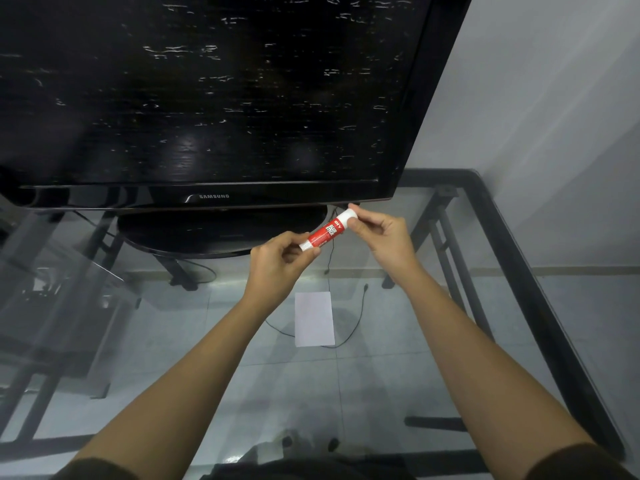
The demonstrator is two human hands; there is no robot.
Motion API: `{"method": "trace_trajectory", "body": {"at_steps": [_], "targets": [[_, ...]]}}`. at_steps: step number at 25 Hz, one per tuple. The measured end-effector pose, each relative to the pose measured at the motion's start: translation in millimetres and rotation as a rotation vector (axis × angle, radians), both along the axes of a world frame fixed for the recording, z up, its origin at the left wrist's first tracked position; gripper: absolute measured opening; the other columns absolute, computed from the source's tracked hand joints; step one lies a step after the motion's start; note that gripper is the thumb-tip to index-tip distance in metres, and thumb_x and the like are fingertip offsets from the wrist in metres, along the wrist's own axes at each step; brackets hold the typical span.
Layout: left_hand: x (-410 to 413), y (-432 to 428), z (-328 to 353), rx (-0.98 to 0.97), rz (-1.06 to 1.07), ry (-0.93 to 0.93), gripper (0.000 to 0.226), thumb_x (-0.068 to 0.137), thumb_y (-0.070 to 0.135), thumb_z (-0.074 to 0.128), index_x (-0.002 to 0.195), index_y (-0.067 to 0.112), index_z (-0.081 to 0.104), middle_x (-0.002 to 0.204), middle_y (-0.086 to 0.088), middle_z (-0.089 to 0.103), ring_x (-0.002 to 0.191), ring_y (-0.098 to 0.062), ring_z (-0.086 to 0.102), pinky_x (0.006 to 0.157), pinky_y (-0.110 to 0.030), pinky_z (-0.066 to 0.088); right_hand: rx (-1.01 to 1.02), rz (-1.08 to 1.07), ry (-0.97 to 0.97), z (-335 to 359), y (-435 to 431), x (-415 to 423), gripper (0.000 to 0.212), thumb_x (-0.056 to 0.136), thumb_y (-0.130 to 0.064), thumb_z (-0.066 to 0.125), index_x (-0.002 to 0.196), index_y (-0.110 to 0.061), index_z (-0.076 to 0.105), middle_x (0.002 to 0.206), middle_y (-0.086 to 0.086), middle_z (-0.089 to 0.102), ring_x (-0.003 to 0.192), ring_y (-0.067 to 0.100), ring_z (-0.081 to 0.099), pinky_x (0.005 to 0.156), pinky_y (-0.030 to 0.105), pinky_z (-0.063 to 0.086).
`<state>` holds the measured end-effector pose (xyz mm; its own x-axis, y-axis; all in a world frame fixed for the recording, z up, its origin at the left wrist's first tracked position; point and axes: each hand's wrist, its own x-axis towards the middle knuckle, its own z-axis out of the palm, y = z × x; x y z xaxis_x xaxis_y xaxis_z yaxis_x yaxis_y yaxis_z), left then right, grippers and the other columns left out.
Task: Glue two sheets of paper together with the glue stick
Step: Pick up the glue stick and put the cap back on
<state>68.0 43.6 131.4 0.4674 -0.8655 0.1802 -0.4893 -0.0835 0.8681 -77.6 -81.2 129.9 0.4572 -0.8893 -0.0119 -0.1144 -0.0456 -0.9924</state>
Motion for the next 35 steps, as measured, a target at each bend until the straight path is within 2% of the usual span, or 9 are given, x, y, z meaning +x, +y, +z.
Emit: {"method": "trace_trajectory", "body": {"at_steps": [2,4,6,8,12,16,26,29,35], "targets": [[-2,-4,0,-0.027,0.009,0.07,0.025,0.079,0.025,0.07,0.101,0.014,0.064,0.089,0.011,0.061,0.075,0.001,0.061,0.061,-0.006,0.049,0.048,-0.011,-0.053,1,1,3,0.061,0.082,-0.035,0.065,0.137,-0.025,0.041,0.119,-0.014,0.058,0.109,-0.002,0.054,0.073,0.005,0.047],[-4,-7,-5,-0.039,0.014,0.117,0.021,0.08,0.026,0.07,0.097,0.017,0.063,0.085,0.014,0.061,0.073,0.005,0.061,0.061,-0.005,0.048,0.169,-0.001,-0.032,-1,1,7,0.071,0.075,-0.049,0.064,0.137,-0.027,0.038,0.127,-0.008,0.055,0.111,0.003,0.055,0.089,0.017,0.048],[-6,-9,-13,-0.021,0.004,0.119,0.02,0.08,0.026,0.07,0.097,0.018,0.063,0.081,0.013,0.062,0.071,0.006,0.059,0.061,-0.006,0.048,0.25,0.084,0.037,-9,3,10,0.051,0.075,-0.049,0.063,0.119,-0.023,0.055,0.115,-0.003,0.064,0.102,0.006,0.064,0.093,0.026,0.049],[-5,-10,-25,0.013,-0.023,0.107,0.023,0.081,0.028,0.068,0.102,0.019,0.063,0.083,0.011,0.064,0.073,0.005,0.06,0.066,-0.01,0.05,0.265,0.11,0.063,-20,5,10,0.032,0.081,-0.041,0.064,0.106,-0.021,0.062,0.102,-0.004,0.069,0.089,0.002,0.067,0.084,0.021,0.053],[3,-10,-60,0.205,-0.087,-0.051,0.048,0.094,0.038,0.045,0.138,0.02,0.039,0.137,0.0,0.05,0.12,-0.016,0.049,0.096,-0.028,0.039,0.212,0.022,0.137,-41,6,6,0.023,0.081,-0.034,0.068,0.099,-0.021,0.065,0.096,-0.003,0.07,0.088,0.005,0.066,0.075,0.017,0.05],[14,3,-103,0.386,-0.085,-0.192,0.051,0.1,0.034,0.026,0.145,0.012,0.018,0.155,-0.009,0.02,0.142,-0.023,0.015,0.113,-0.035,0.018,0.042,-0.067,0.316,-70,10,-9,0.008,0.079,-0.024,0.071,0.084,-0.018,0.066,0.076,-0.012,0.067,0.069,-0.011,0.06,0.06,0.003,0.041],[27,35,-170,0.726,-0.133,-0.601,0.058,0.097,0.04,0.01,0.145,0.011,-0.005,0.157,-0.007,-0.006,0.142,-0.022,-0.012,0.115,-0.041,0.001,-0.036,-0.04,0.424,-106,14,-31,0.012,0.077,-0.016,0.07,0.088,-0.012,0.068,0.086,0.006,0.072,0.086,0.016,0.067,0.082,0.027,0.051],[25,34,-171,0.741,-0.122,-0.625,0.059,0.097,0.041,0.009,0.145,0.01,-0.004,0.157,-0.007,-0.006,0.142,-0.023,-0.012,0.115,-0.041,0.002,-0.065,-0.016,0.455,-107,10,-31,0.017,0.076,-0.018,0.072,0.093,-0.012,0.069,0.089,0.003,0.072,0.087,0.014,0.066,0.079,0.019,0.047],[27,33,-173,0.737,-0.127,-0.629,0.06,0.096,0.042,0.009,0.145,0.011,-0.008,0.157,-0.007,-0.009,0.141,-0.021,-0.015,0.114,-0.038,-0.001,-0.12,0.037,0.542,-102,5,-30,0.024,0.077,-0.017,0.073,0.097,-0.005,0.068,0.094,0.009,0.071,0.089,0.02,0.065,0.086,0.031,0.05]]}}
